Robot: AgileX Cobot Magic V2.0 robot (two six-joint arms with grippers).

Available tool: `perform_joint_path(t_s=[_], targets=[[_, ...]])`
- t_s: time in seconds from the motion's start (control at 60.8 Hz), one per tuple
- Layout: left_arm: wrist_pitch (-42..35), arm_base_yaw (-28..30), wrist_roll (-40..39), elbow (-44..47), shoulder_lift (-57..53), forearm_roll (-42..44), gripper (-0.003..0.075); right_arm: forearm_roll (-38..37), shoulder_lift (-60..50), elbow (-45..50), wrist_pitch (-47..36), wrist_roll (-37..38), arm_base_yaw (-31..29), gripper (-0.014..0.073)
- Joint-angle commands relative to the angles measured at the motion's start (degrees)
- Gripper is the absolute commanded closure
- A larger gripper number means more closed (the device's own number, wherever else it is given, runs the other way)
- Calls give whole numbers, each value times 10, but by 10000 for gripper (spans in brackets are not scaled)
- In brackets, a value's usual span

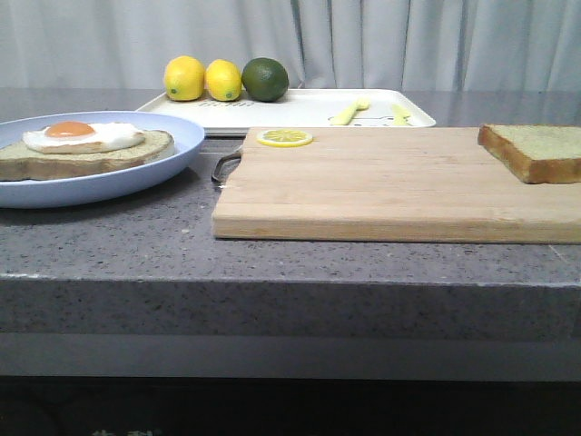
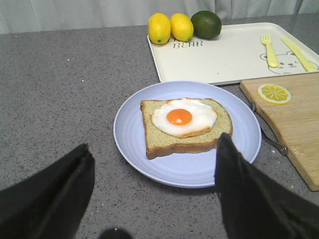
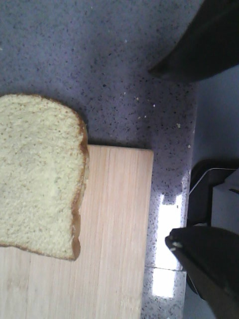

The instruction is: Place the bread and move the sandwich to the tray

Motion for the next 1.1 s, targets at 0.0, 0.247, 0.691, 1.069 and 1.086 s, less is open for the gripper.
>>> perform_joint_path(t_s=[0.0,0.247,0.691,1.069,1.086], targets=[[-54,-4,0,-20,8,2,218,24,31,-35,-3,-26,-35,-6],[-55,-4,0,-20,8,2,218,242,98,-36,7,-182,-245,-6],[-56,-4,0,-20,8,2,218,531,255,-36,73,-368,-351,-6],[-56,-4,0,-20,8,2,218,581,329,-36,86,-422,-329,-6],[-56,-4,0,-20,8,2,218,582,331,-36,86,-422,-328,-6]])
